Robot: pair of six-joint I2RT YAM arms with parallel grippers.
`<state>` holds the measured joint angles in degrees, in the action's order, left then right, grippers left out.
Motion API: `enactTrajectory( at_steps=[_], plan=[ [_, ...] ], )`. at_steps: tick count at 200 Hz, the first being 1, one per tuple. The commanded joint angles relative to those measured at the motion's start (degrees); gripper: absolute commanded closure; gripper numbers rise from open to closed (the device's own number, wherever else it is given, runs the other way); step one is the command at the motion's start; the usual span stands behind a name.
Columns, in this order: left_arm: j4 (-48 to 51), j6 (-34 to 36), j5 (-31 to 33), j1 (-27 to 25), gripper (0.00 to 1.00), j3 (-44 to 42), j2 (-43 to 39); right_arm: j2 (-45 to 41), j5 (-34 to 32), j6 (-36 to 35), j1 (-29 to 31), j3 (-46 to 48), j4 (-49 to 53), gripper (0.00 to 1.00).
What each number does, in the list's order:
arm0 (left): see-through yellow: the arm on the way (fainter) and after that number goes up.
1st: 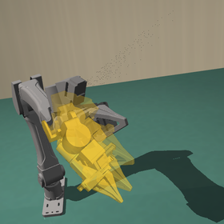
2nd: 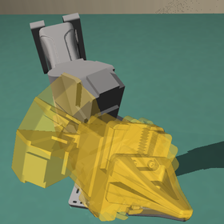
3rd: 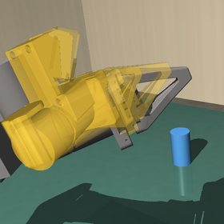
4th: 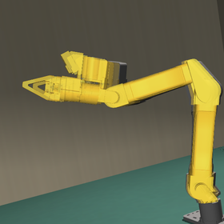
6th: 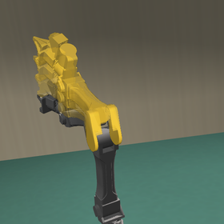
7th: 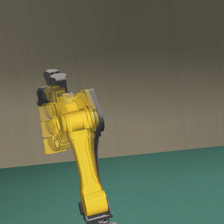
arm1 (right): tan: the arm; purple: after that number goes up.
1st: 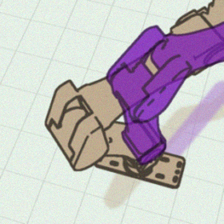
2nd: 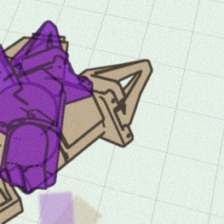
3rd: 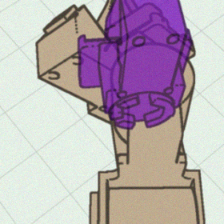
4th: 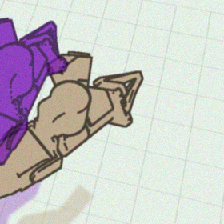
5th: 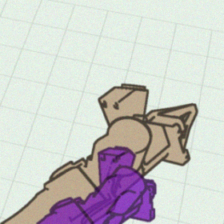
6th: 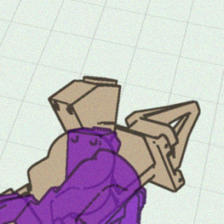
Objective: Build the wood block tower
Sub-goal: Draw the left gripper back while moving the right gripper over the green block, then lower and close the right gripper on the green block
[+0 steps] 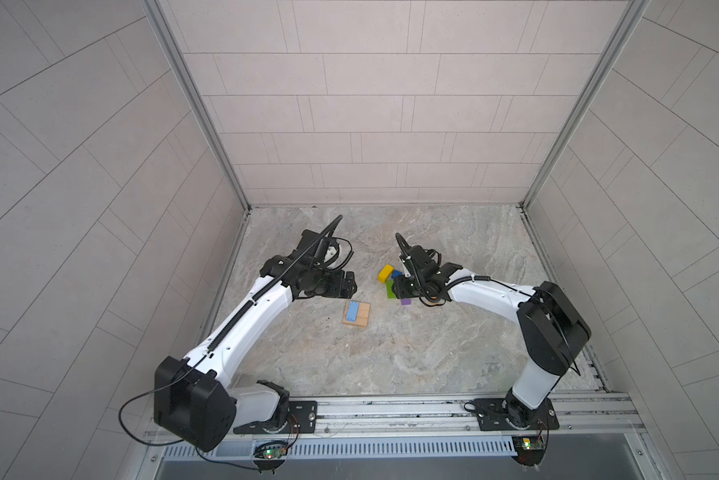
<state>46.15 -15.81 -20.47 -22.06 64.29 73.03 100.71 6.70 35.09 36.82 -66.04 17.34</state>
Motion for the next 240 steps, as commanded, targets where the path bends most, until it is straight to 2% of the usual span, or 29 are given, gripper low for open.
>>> enactTrajectory(
  at_steps=[1,62,128,240],
  plan=[
    [0.4,2.5,-3.5,1.6,0.12,-2.2,-2.0,2.9,-3.2,1.5,0.5,-2.8,2.1,0.53],
    [-1.7,2.5,-9.3,3.6,0.12,-5.1,-3.7,10.3,-4.5,1.6,1.7,-9.4,4.4,0.54],
    [-1.4,3.2,-10.3,4.4,0.12,-5.0,-3.8,13.8,-8.4,2.1,2.3,-12.1,7.7,0.55],
    [-1.7,3.0,-11.6,4.7,0.12,-5.0,-3.3,15.0,-9.1,1.6,3.0,-14.4,9.1,0.72]
  ],
)
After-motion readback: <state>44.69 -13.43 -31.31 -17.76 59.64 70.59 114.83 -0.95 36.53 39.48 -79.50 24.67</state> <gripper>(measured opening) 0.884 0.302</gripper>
